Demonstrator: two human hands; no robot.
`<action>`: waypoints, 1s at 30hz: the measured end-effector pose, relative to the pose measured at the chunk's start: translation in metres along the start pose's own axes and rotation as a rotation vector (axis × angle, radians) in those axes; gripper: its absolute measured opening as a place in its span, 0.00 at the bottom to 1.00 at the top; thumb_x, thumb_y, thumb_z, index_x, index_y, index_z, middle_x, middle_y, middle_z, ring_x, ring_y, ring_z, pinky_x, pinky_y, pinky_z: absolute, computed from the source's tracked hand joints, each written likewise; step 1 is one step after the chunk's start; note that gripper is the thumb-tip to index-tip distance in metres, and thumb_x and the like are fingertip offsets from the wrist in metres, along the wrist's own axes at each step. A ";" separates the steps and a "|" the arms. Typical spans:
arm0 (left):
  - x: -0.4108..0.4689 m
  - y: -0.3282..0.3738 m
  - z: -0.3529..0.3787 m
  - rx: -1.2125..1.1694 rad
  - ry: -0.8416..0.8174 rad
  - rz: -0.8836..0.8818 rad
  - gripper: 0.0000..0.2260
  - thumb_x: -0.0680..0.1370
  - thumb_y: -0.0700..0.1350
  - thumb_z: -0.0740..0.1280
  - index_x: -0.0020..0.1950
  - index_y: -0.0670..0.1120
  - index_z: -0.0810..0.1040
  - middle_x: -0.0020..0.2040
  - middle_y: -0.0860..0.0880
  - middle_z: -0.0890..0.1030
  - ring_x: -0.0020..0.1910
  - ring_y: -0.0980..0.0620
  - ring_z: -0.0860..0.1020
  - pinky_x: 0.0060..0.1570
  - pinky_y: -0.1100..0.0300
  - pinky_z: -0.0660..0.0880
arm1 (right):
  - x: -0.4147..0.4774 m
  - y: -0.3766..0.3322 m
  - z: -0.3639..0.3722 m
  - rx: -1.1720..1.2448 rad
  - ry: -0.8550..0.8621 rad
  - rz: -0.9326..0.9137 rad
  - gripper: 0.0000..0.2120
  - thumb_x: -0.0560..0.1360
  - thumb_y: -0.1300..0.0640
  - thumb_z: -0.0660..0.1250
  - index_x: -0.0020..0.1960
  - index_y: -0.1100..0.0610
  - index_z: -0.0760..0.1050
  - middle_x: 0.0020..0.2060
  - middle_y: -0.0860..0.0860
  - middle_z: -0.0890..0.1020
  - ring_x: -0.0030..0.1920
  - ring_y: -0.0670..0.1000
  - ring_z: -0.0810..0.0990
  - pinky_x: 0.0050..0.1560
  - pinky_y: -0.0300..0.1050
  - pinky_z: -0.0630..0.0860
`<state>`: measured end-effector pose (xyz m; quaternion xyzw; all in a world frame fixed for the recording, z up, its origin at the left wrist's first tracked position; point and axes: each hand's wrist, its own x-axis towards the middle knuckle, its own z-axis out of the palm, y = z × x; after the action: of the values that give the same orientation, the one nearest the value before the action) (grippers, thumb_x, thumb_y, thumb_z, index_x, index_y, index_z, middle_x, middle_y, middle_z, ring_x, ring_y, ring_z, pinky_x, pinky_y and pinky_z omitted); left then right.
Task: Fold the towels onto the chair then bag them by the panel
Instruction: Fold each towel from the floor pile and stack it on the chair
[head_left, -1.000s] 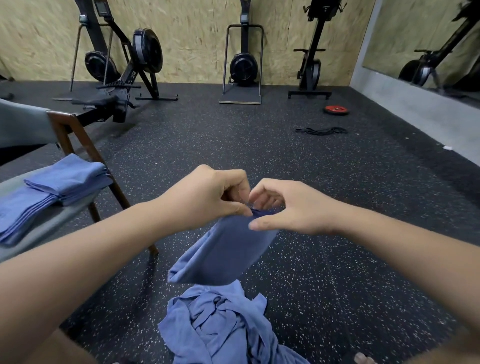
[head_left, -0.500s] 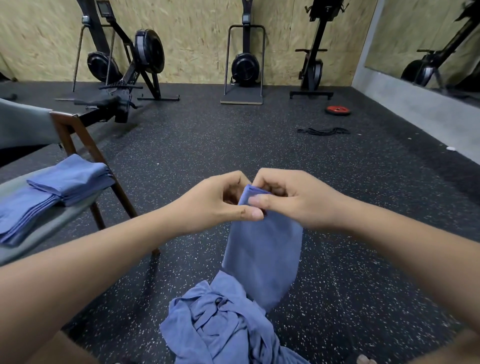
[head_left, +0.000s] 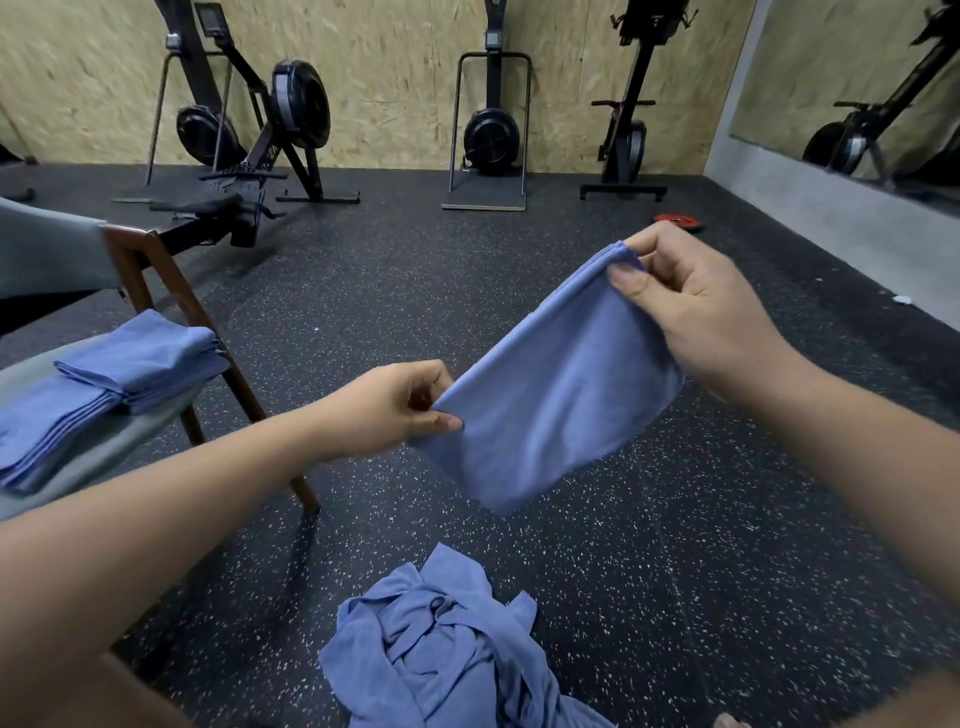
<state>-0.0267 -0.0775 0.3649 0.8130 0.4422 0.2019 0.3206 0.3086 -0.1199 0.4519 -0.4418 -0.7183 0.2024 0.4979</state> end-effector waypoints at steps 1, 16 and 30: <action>0.000 -0.002 -0.003 0.005 0.022 -0.006 0.11 0.78 0.52 0.79 0.49 0.54 0.77 0.40 0.55 0.81 0.38 0.55 0.75 0.41 0.53 0.74 | 0.001 0.003 -0.002 -0.002 0.023 0.008 0.06 0.86 0.54 0.67 0.56 0.57 0.79 0.38 0.47 0.78 0.40 0.45 0.72 0.43 0.43 0.67; -0.009 0.014 -0.043 0.126 0.383 0.045 0.09 0.79 0.48 0.78 0.48 0.53 0.78 0.40 0.54 0.82 0.34 0.57 0.74 0.38 0.57 0.72 | 0.011 0.048 -0.018 0.007 0.193 0.134 0.03 0.85 0.52 0.68 0.56 0.51 0.78 0.40 0.50 0.79 0.43 0.48 0.75 0.48 0.51 0.70; -0.010 0.042 -0.024 -0.190 0.429 -0.092 0.07 0.80 0.45 0.77 0.49 0.45 0.81 0.40 0.45 0.87 0.35 0.53 0.82 0.38 0.56 0.78 | -0.002 0.040 0.011 -0.172 0.093 0.171 0.07 0.77 0.52 0.75 0.46 0.51 0.78 0.30 0.43 0.76 0.34 0.44 0.71 0.42 0.46 0.70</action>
<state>-0.0223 -0.0946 0.4110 0.6967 0.5158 0.3959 0.3030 0.3162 -0.0991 0.4166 -0.5512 -0.6689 0.1611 0.4720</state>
